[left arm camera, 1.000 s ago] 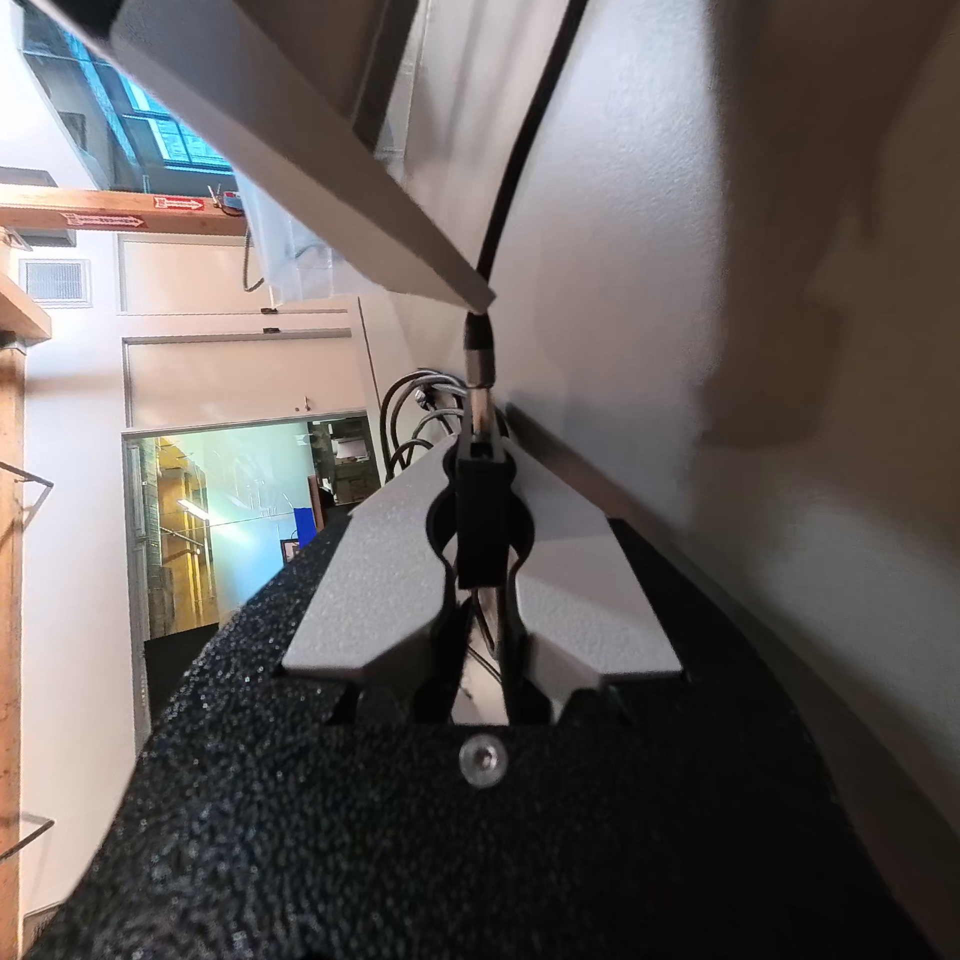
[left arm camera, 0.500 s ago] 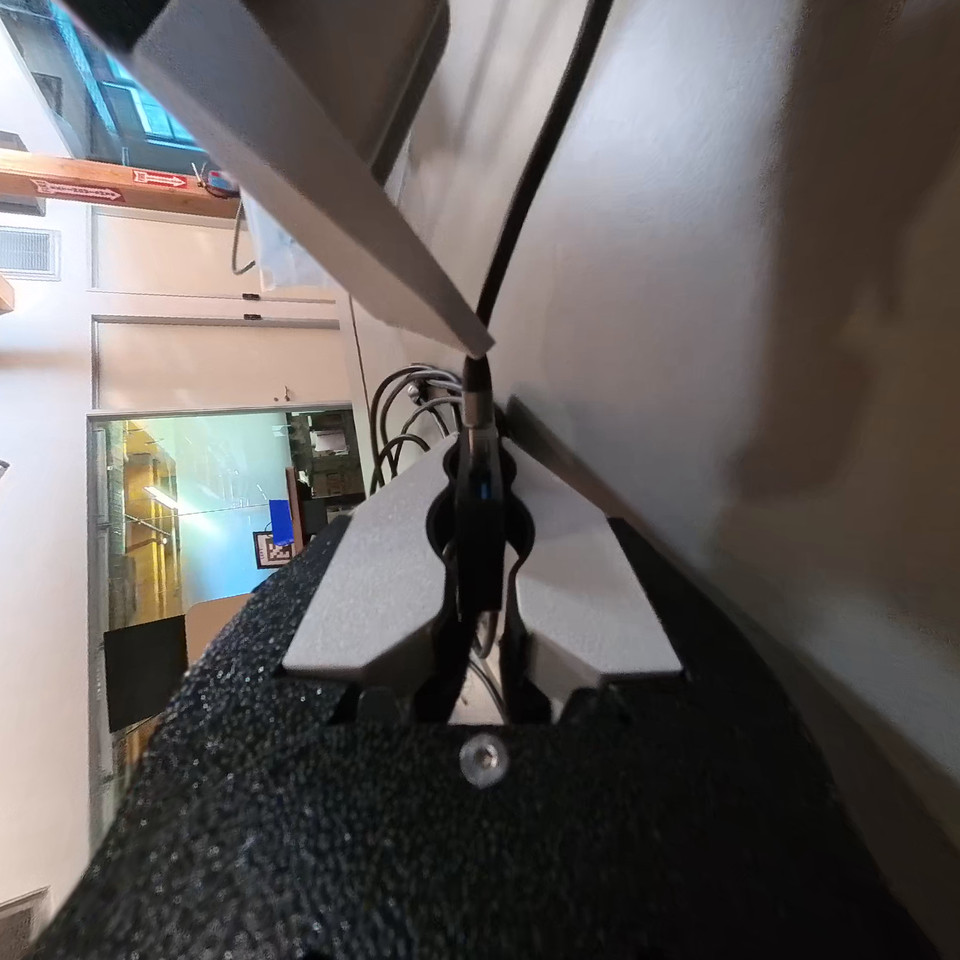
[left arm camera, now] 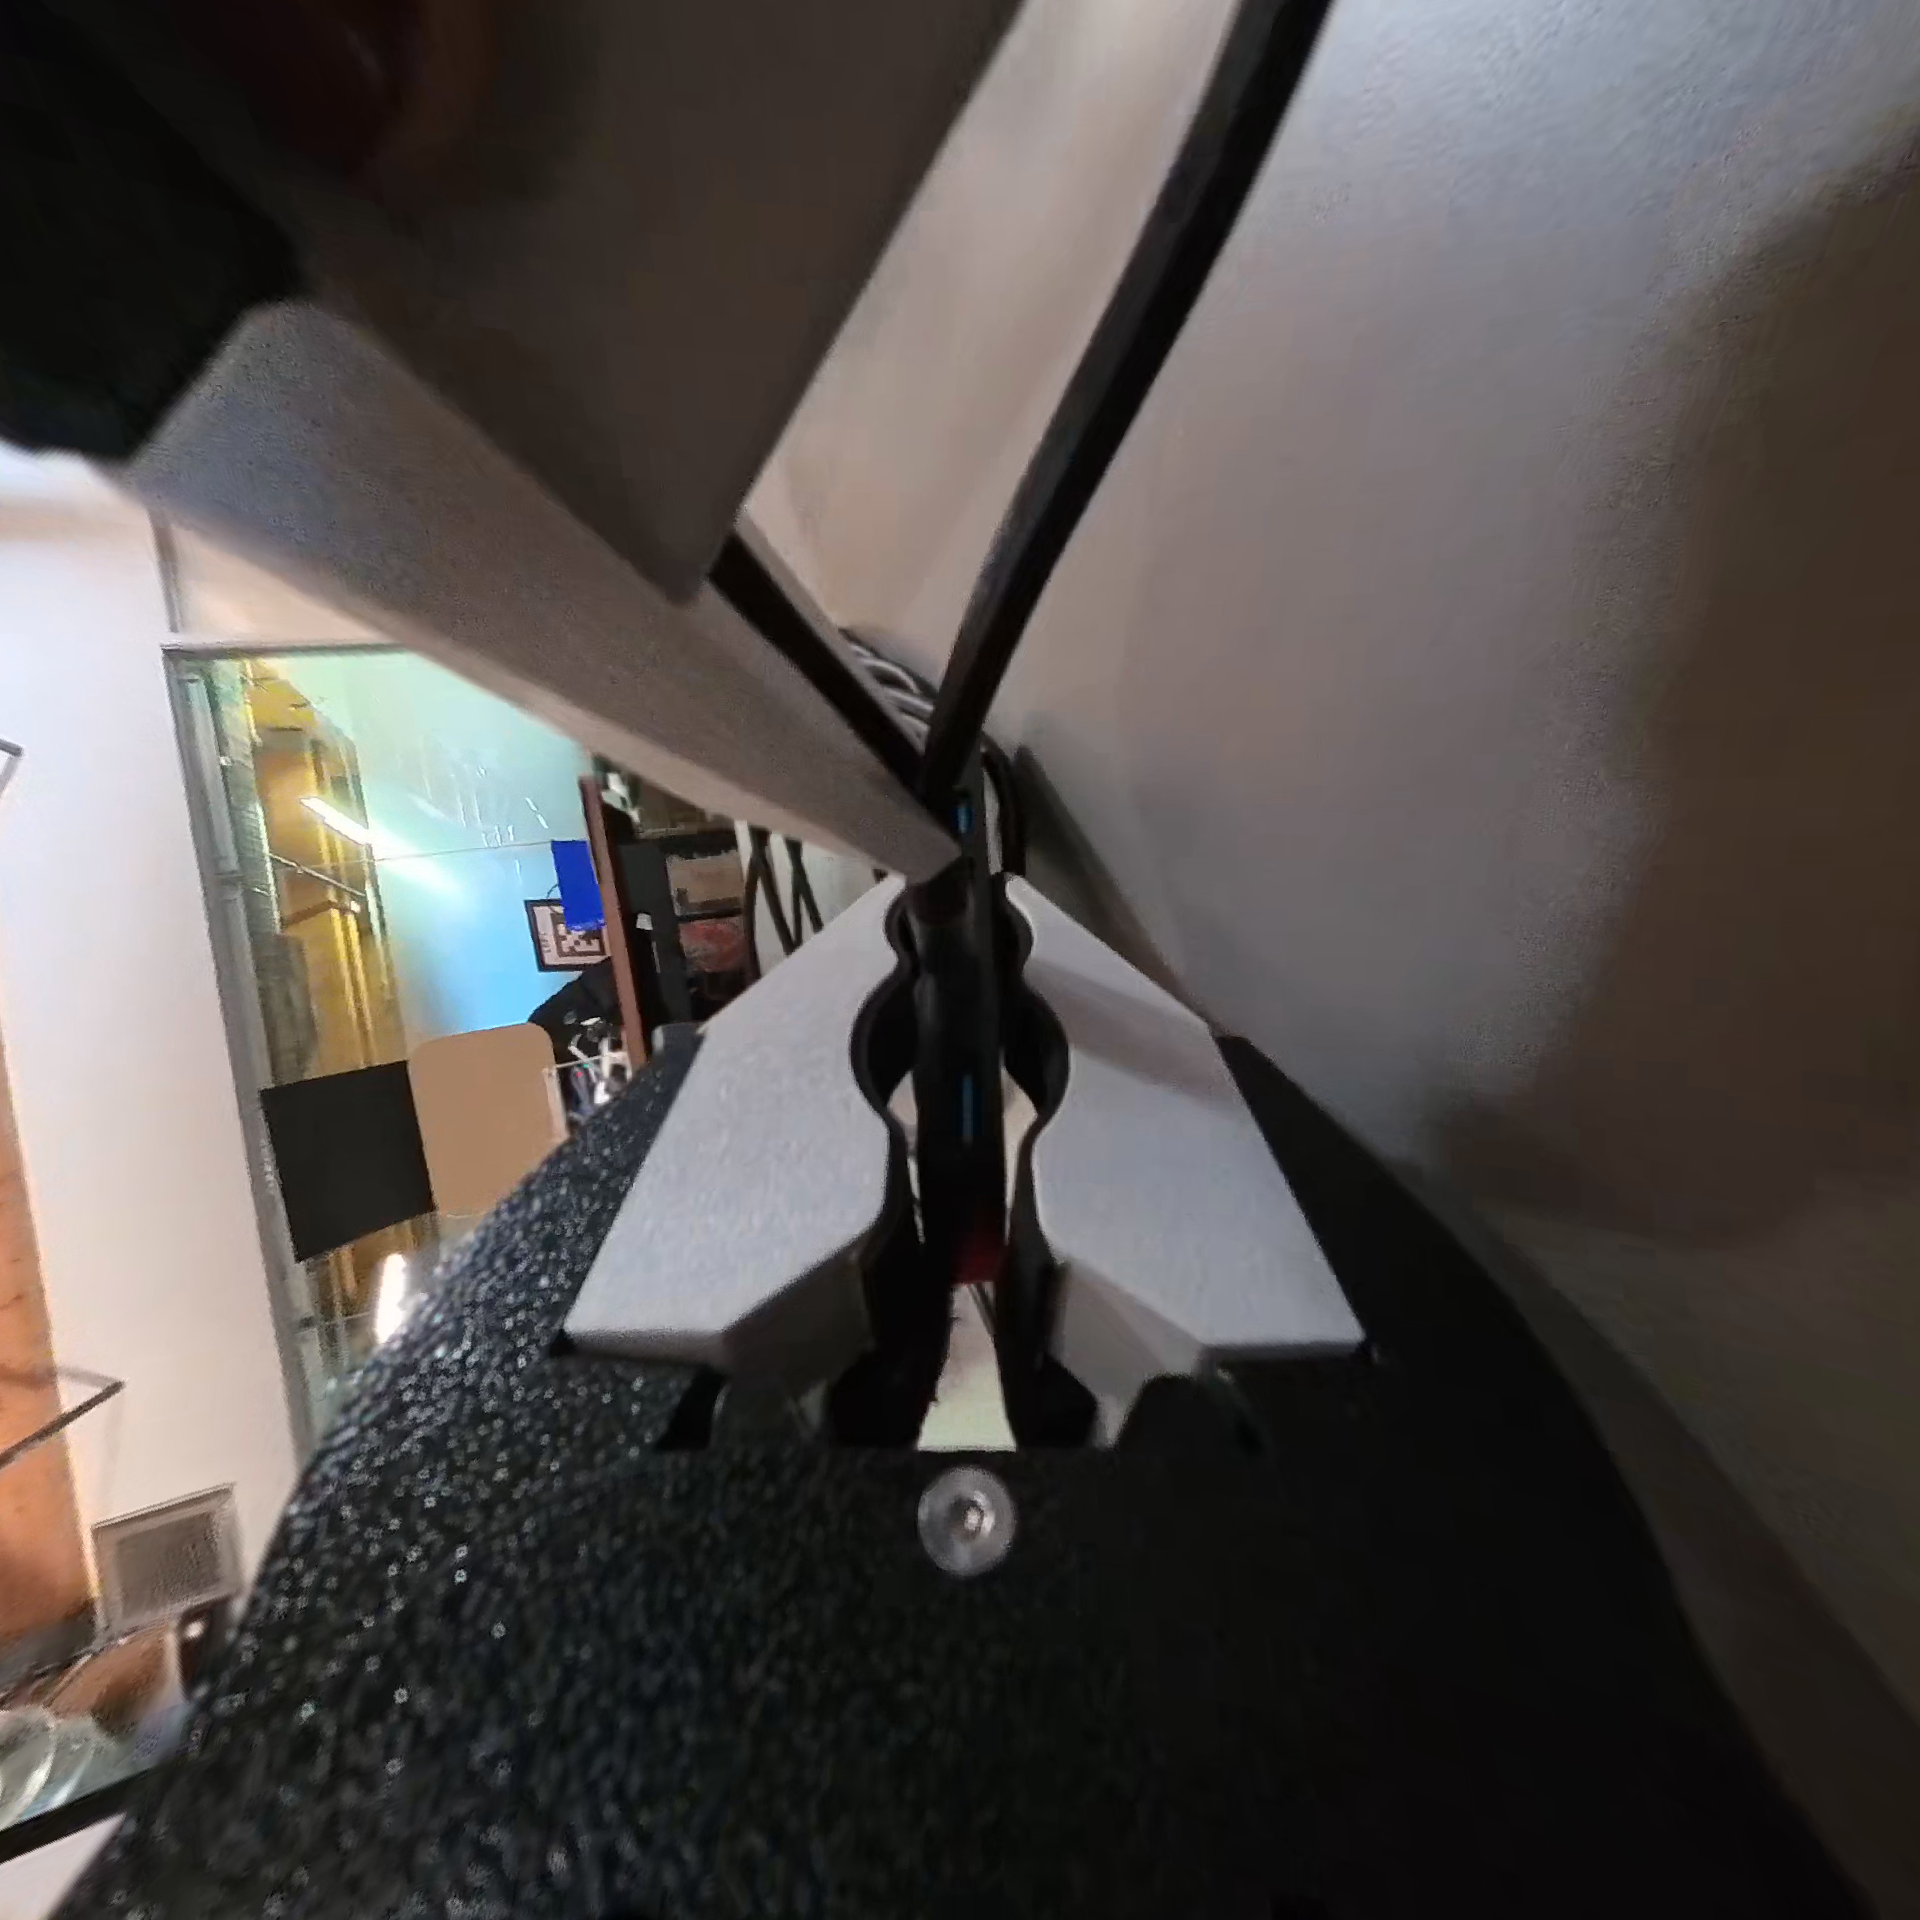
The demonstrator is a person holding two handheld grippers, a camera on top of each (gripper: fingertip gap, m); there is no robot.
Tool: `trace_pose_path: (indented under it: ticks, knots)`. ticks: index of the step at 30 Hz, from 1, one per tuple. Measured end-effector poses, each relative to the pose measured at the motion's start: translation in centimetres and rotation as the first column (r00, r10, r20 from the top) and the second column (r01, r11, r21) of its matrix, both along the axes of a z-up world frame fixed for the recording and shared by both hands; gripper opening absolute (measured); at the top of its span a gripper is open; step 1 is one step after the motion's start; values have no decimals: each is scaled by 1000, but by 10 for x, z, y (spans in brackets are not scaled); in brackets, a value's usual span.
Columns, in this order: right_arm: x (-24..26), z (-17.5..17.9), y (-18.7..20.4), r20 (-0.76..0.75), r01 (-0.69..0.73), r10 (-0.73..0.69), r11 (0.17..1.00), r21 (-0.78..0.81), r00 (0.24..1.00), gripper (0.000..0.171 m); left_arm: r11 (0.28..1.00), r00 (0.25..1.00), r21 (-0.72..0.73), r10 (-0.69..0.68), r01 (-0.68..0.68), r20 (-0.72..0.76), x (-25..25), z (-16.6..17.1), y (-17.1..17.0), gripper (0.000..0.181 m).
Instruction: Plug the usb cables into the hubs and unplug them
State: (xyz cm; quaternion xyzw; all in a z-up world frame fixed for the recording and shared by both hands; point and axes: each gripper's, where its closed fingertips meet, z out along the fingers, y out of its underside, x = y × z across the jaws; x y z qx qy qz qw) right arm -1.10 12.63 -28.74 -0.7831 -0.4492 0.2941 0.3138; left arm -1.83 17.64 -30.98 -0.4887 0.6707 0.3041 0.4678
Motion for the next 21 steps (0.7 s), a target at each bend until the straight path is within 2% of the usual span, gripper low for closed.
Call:
trace_pose_path:
  ticks: [4,9,13,17,19,21]
  knots:
    - [-1,1,1,21,5,-6,998,65,1000,8,999,999,-40,9,-7,51,0,0,0,8]
    - [-2,6,4,18,2,-4,994,106,1000,8,985,982,-170,2,31,190,1,-1,0,9]
    - [1,-3,4,35,4,-7,996,91,999,8,970,978,-238,4,47,209,-8,-6,-1,25]
    - [4,-5,3,20,10,-12,997,81,1000,8,975,981,-183,-98,128,166,-6,-3,-9,20]
    - [5,-2,3,3,11,-12,996,88,1000,8,988,987,-110,-98,113,129,-6,3,-7,10]
    - [6,1,3,-2,9,-9,994,107,1000,8,991,990,-111,-68,81,120,-5,5,-7,9]
